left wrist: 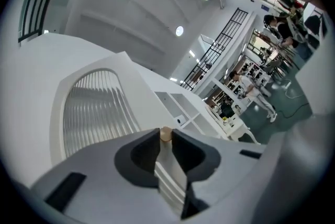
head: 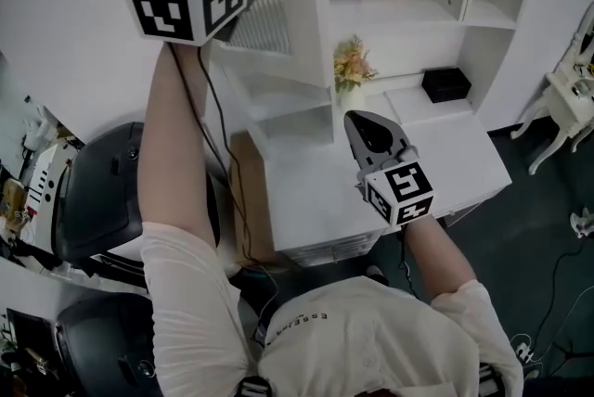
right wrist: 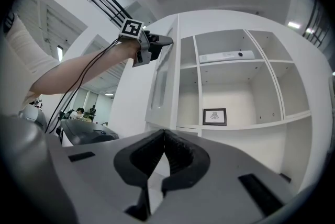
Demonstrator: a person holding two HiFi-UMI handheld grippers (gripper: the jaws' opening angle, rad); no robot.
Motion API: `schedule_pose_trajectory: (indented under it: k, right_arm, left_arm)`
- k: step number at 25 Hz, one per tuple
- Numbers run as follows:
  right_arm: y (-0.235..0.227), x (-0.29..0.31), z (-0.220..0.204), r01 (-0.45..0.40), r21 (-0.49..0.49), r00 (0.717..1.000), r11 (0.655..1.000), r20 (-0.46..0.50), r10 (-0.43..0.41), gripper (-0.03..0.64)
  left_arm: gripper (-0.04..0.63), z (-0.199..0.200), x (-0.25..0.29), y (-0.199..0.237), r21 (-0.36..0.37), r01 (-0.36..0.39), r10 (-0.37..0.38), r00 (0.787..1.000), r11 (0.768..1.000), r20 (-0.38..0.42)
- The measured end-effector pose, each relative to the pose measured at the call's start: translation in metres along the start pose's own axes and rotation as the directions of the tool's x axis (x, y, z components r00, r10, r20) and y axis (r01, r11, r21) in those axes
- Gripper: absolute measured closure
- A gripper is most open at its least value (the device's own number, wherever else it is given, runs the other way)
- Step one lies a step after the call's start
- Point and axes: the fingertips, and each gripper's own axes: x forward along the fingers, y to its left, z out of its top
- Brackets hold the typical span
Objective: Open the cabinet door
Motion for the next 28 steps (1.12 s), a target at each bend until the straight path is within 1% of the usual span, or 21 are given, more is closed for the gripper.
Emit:
schedule_pose_trajectory:
  k: [3,7,11,18,22,25,28]
  right_arm:
    - [0.019,0.001,0.004,-0.002,-0.018,1.000,1.000,-0.004,0.002,0.602]
    - [0.040,-0.001,-0.001,-0.004,-0.016,1.000,1.000,-0.022,0.003,0.601]
    - [0.060,0.001,-0.003,-0.007,-0.007,1.000,1.000,-0.023,0.007,0.601]
    - [0.114,0.011,0.001,-0.036,0.003,0.999,0.999,-0.009,0.036,0.601]
    - [0.137,0.016,0.006,-0.049,-0.016,0.999,0.999,-0.007,0.048,0.601]
    - [0.140,0.019,0.004,-0.055,-0.017,0.998,0.998,-0.012,0.054,0.601]
    - [0.132,0.023,0.000,-0.060,-0.008,0.998,0.998,-0.017,0.060,0.601]
  left_arm:
    - [0.523,0.006,-0.021,0.001,-0.021,0.029,-0.029,0.999,0.999,0.028]
    - [0.522,0.015,-0.060,0.006,-0.057,0.057,-0.054,0.996,0.997,0.065]
    - [0.522,0.022,-0.095,0.016,-0.082,0.076,-0.069,0.994,0.994,0.086]
    - [0.518,0.023,-0.156,0.041,-0.118,0.079,-0.067,0.993,0.990,0.099]
    - [0.517,0.027,-0.182,0.053,-0.112,0.065,-0.052,0.992,0.992,0.117]
    - [0.517,0.019,-0.191,0.063,-0.138,0.047,-0.031,0.992,0.989,0.121]
    - [0.517,0.015,-0.188,0.067,-0.156,0.049,-0.029,0.991,0.987,0.130]
